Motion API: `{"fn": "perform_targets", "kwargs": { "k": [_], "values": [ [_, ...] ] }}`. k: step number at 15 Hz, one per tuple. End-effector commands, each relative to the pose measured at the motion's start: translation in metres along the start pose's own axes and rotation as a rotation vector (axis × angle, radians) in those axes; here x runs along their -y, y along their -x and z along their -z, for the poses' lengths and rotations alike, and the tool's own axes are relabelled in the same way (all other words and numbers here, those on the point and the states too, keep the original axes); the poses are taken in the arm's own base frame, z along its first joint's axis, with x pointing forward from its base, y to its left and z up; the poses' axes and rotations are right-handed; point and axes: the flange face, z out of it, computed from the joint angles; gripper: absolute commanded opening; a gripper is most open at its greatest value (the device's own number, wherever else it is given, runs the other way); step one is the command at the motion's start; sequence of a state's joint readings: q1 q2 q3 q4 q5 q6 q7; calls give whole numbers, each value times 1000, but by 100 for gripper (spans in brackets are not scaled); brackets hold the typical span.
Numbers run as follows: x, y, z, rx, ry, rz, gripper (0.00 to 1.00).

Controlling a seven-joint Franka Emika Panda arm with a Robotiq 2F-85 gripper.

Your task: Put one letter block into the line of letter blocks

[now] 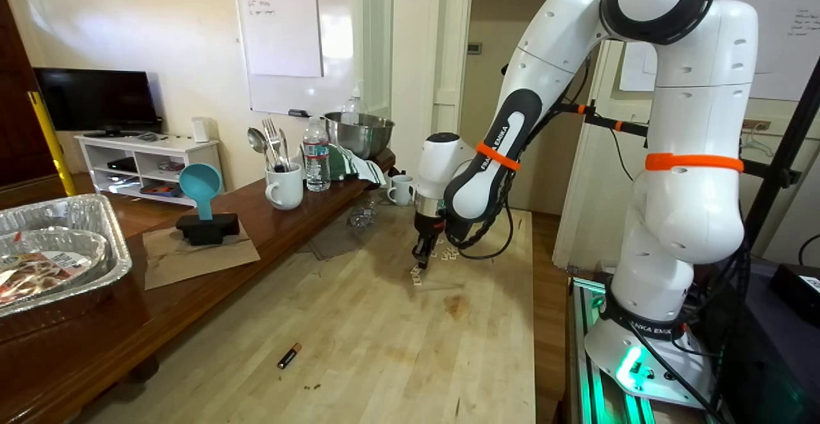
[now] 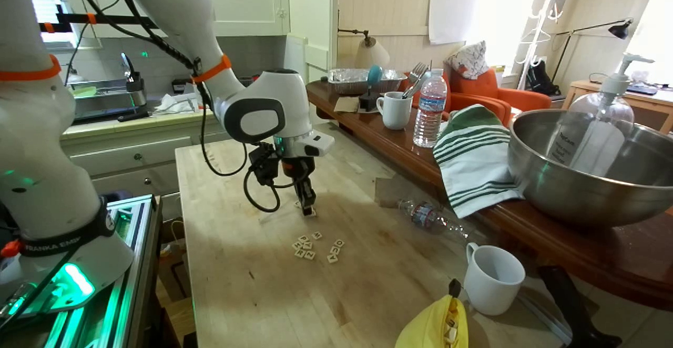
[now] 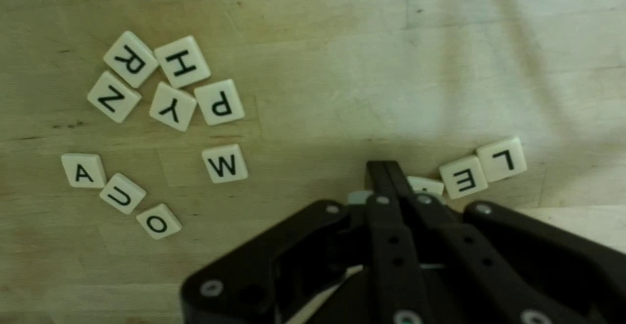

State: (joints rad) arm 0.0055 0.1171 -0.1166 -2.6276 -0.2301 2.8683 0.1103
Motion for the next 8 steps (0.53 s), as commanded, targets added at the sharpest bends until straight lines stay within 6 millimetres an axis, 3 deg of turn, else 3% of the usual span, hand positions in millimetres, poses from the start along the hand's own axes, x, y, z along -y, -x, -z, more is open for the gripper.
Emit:
{"fn": "perform_targets", "kwargs": {
  "k": [1, 8],
  "values": [
    [5, 2, 4, 6, -21, -27, 0],
    [11, -9, 3, -25, -63, -100, 0]
  ]
}}
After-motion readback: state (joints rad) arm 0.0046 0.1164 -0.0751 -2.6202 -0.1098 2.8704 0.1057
